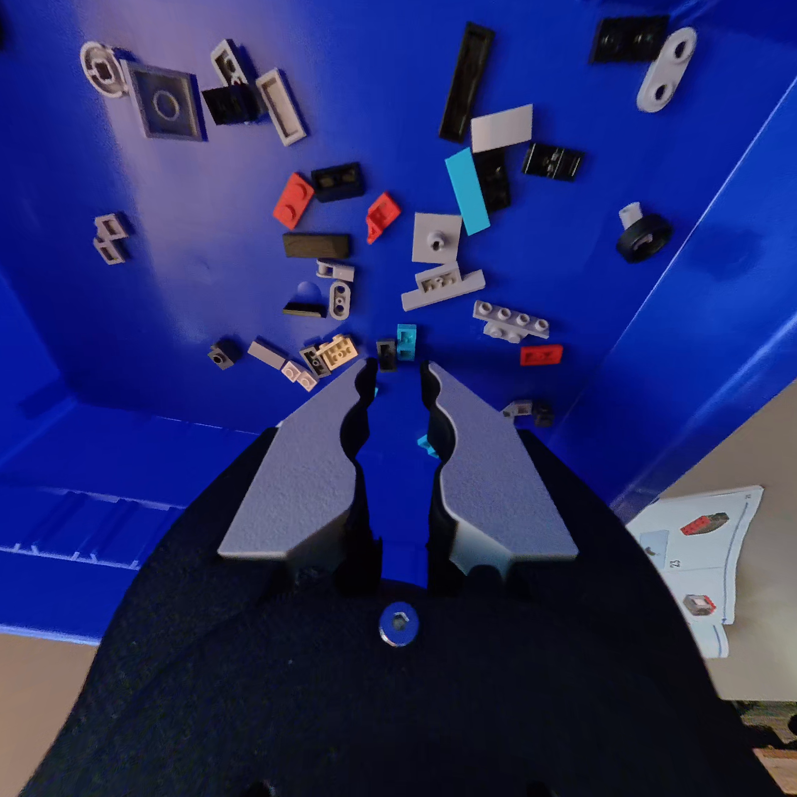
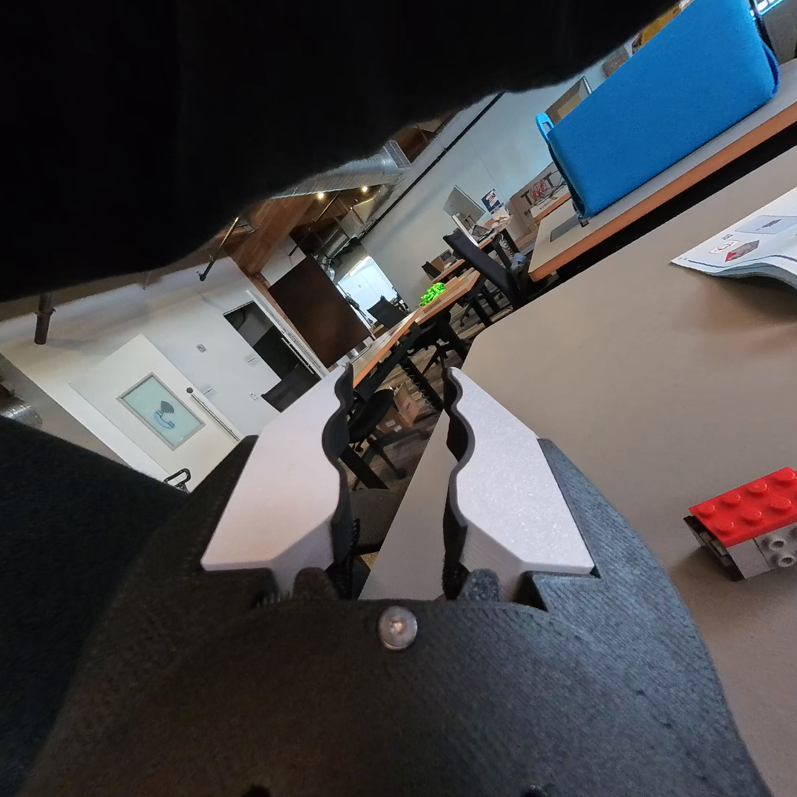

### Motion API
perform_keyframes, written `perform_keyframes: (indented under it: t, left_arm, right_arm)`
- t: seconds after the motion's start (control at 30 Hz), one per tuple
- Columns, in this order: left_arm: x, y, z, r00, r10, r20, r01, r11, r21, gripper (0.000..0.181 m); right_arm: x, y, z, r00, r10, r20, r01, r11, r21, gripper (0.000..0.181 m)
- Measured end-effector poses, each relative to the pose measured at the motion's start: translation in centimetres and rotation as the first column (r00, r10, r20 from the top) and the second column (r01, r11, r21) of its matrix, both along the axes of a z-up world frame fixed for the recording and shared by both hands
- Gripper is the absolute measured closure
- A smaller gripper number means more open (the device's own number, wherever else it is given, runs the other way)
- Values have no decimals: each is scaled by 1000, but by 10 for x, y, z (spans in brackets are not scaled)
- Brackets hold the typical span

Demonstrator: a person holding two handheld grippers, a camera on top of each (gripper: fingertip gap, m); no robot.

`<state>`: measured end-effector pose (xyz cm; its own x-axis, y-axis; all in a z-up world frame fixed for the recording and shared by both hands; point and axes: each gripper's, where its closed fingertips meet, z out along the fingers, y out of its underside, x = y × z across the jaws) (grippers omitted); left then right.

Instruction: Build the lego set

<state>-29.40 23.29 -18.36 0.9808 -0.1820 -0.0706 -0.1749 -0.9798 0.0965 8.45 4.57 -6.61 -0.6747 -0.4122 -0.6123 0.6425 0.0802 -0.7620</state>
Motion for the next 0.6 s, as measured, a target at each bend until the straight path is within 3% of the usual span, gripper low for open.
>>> perform_keyframes:
  t: [0.47, 0.6]
  left_arm:
    - [-8, 1, -1, 998, -26, -49, 26, 1000, -1, 171]
    - [-2, 0, 15, 996, 34, -86, -28, 997, 69, 171]
  right_arm:
    - [1, 0, 0, 1000, 3, -4, -3, 1000, 2, 140]
    - [2, 0, 0, 1000, 3, -9, -3, 1000, 2, 140]
